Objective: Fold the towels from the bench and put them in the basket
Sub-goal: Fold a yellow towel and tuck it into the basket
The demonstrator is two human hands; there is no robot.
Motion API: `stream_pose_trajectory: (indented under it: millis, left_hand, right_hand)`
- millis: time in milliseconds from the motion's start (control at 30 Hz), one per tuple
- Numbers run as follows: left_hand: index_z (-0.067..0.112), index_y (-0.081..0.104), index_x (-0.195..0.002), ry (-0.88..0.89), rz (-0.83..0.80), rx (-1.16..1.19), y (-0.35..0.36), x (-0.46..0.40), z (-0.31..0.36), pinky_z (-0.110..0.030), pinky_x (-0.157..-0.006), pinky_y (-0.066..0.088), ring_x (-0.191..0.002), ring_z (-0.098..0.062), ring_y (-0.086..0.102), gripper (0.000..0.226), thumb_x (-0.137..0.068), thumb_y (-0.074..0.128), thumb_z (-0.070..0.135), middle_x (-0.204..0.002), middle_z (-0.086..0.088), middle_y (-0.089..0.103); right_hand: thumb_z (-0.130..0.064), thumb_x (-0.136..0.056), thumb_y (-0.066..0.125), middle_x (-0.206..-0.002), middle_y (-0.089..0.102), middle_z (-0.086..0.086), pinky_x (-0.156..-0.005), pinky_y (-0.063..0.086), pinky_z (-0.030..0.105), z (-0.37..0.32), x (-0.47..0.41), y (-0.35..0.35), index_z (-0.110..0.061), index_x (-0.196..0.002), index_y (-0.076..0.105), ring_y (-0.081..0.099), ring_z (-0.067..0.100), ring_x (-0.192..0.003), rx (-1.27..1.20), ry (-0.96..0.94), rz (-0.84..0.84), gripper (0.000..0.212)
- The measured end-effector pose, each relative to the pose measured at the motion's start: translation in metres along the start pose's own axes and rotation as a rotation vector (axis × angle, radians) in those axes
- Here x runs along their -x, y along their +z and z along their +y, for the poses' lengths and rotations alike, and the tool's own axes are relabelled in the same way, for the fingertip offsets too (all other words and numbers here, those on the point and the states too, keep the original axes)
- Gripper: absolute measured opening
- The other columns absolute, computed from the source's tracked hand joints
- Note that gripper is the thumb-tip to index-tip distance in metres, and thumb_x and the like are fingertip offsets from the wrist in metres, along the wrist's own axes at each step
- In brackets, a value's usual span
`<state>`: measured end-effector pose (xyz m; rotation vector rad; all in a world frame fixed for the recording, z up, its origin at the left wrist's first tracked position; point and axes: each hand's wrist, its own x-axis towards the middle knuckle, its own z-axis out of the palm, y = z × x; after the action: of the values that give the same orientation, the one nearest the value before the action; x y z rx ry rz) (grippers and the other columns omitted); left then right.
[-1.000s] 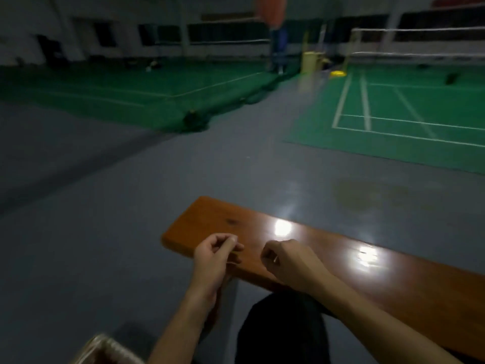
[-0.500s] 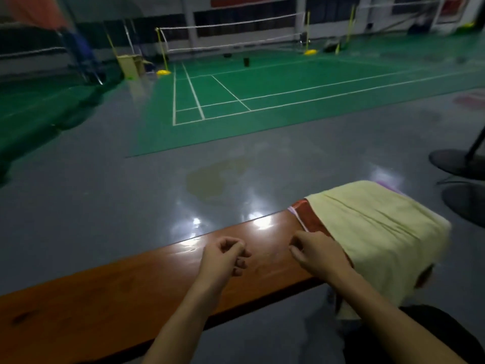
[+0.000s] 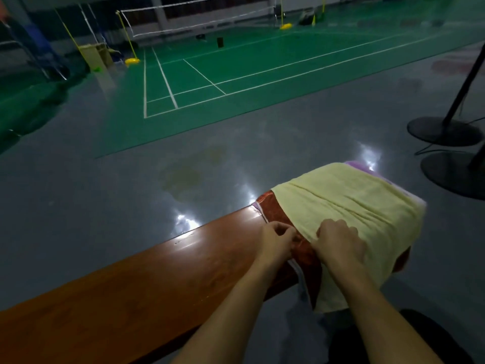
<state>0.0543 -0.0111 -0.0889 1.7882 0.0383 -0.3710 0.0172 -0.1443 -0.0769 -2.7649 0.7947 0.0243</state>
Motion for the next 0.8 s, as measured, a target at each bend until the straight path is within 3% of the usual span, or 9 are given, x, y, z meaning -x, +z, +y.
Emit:
stream_pose_trajectory:
  millis: [133, 267, 367, 467, 567, 667, 733, 800]
  left_hand:
    - [0.013, 0.075, -0.092, -0.049, 0.006, -0.042, 0.012, -0.023, -0.003, -0.032, -0.058, 0.056, -0.068, -0.017, 0.069, 0.014, -0.098, 0.064, 0.019, -0.088, -0.009, 0.078]
    - [0.005, 0.074, -0.088, -0.127, 0.007, 0.007, 0.023, -0.037, 0.005, -0.033, -0.055, 0.055, -0.057, -0.019, 0.065, 0.03, -0.1, 0.063, 0.029, -0.074, -0.006, 0.072]
    - [0.0, 0.071, -0.099, -0.185, -0.02, 0.166, 0.027, -0.042, 0.018, -0.031, -0.055, 0.058, -0.056, -0.014, 0.065, 0.028, -0.101, 0.067, 0.028, -0.08, -0.008, 0.069]
    - [-0.006, 0.071, -0.11, -0.119, -0.046, 0.171, 0.023, -0.044, 0.027, -0.023, -0.049, 0.054, -0.053, -0.009, 0.065, 0.021, -0.099, 0.067, 0.011, -0.082, -0.011, 0.071]
    - [-0.003, 0.073, -0.107, -0.096, -0.049, 0.143, 0.019, -0.04, 0.031, -0.027, -0.061, 0.061, -0.073, -0.017, 0.074, 0.014, -0.099, 0.066, 0.006, -0.093, -0.01, 0.077]
    - [0.002, 0.067, -0.093, -0.173, -0.068, 0.162, 0.017, -0.035, 0.025, -0.032, -0.057, 0.056, -0.065, -0.023, 0.064, 0.008, -0.097, 0.061, 0.0, -0.087, -0.015, 0.07]
    - [0.006, 0.063, -0.086, -0.19, -0.044, 0.142, 0.018, -0.034, 0.016, -0.027, -0.05, 0.051, -0.06, -0.019, 0.061, 0.013, -0.097, 0.06, 0.0, -0.08, -0.014, 0.064]
    - [0.009, 0.06, -0.089, -0.186, 0.002, 0.132, 0.019, -0.034, 0.011, -0.024, -0.053, 0.055, -0.061, -0.017, 0.062, 0.012, -0.098, 0.063, 0.002, -0.082, -0.012, 0.064]
  right_hand:
    - [-0.033, -0.097, 0.058, -0.122, 0.064, 0.005, -0.083, 0.046, 0.037, -0.002, -0.006, -0.001, -0.022, -0.116, 0.065, 0.059, 0.031, -0.116, -0.025, 0.028, 0.031, 0.023]
    - [-0.054, -0.09, 0.065, -0.103, 0.07, 0.002, -0.078, 0.052, 0.035, 0.001, -0.006, -0.009, -0.023, -0.101, 0.069, 0.066, 0.028, -0.098, -0.145, 0.02, 0.078, 0.033]
    - [-0.056, -0.092, 0.063, -0.093, 0.069, -0.002, -0.078, 0.057, 0.039, -0.002, 0.002, -0.014, -0.025, -0.095, 0.072, 0.066, 0.023, -0.089, -0.246, -0.05, 0.115, 0.032]
    - [-0.051, -0.096, 0.06, -0.097, 0.07, -0.002, -0.08, 0.059, 0.041, -0.006, 0.006, -0.015, -0.027, -0.102, 0.069, 0.067, 0.02, -0.089, -0.305, -0.103, 0.094, 0.026]
    - [-0.046, -0.097, 0.063, -0.103, 0.068, -0.003, -0.08, 0.058, 0.04, -0.007, 0.007, -0.011, -0.027, -0.111, 0.064, 0.065, 0.019, -0.094, -0.308, -0.101, 0.139, 0.023]
    - [-0.051, -0.095, 0.065, -0.121, 0.06, 0.005, -0.082, 0.05, 0.039, -0.005, 0.007, -0.002, -0.024, -0.122, 0.055, 0.058, 0.028, -0.112, -0.144, -0.002, 0.079, 0.039]
    - [-0.045, -0.097, 0.061, -0.124, 0.059, 0.009, -0.083, 0.048, 0.039, 0.0, 0.003, 0.003, -0.021, -0.12, 0.059, 0.057, 0.032, -0.116, -0.077, 0.046, 0.039, 0.034]
    - [-0.036, -0.095, 0.058, -0.117, 0.066, 0.008, -0.085, 0.052, 0.039, 0.007, -0.005, 0.005, -0.02, -0.112, 0.067, 0.062, 0.033, -0.11, -0.1, 0.042, 0.029, 0.024]
